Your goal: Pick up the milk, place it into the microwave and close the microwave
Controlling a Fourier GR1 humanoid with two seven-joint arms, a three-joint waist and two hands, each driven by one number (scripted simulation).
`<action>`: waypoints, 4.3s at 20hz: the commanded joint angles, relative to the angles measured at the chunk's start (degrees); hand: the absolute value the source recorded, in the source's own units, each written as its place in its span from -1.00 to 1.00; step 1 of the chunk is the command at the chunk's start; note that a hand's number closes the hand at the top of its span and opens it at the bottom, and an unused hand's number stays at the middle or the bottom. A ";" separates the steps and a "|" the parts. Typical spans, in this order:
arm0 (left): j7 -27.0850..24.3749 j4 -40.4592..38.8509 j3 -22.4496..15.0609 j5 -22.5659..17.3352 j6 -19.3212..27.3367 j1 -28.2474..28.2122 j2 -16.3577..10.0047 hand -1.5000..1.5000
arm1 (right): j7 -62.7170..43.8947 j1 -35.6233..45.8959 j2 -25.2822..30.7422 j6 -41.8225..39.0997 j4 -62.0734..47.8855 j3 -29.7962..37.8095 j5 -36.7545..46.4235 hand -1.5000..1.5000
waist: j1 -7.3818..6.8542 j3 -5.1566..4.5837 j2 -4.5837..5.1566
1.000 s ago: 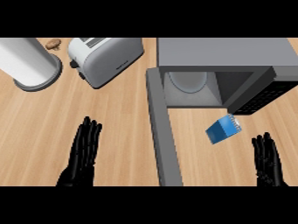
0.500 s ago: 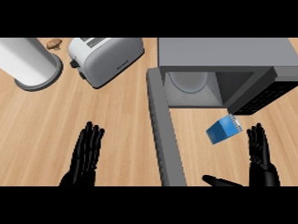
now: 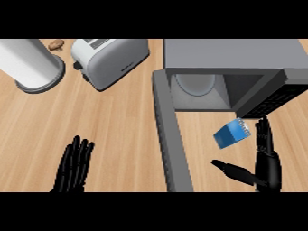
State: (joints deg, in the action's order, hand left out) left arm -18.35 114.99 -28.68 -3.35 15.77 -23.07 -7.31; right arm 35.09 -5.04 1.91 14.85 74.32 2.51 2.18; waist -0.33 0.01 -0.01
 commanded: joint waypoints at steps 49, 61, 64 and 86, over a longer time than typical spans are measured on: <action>-8.16 -5.59 18.30 -13.45 -16.07 -4.97 -6.49 -1.00 | 12.13 25.99 -1.82 0.62 -27.08 -0.68 2.93 1.00 | 0.64 -0.07 -0.24; -7.99 -1.39 21.13 -14.74 -20.15 -10.30 -6.42 -1.00 | 3.00 39.99 0.90 6.45 -37.23 2.33 5.86 1.00 | -0.79 0.02 0.13; -2.78 -5.53 23.23 -15.85 -19.17 -1.30 -7.03 -1.00 | 0.10 44.68 1.98 8.52 -41.40 2.10 8.01 1.00 | -0.53 0.01 0.30; -3.46 -7.34 22.04 -9.43 -19.91 -0.86 -8.11 -1.00 | -5.64 64.86 10.82 31.73 -66.48 4.85 16.50 1.00 | -5.71 0.21 2.69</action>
State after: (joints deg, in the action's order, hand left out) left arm -22.54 108.36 -6.01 -14.91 -4.80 -25.11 -15.09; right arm 31.15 57.36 12.09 42.71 9.67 7.08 18.04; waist -5.22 0.19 2.24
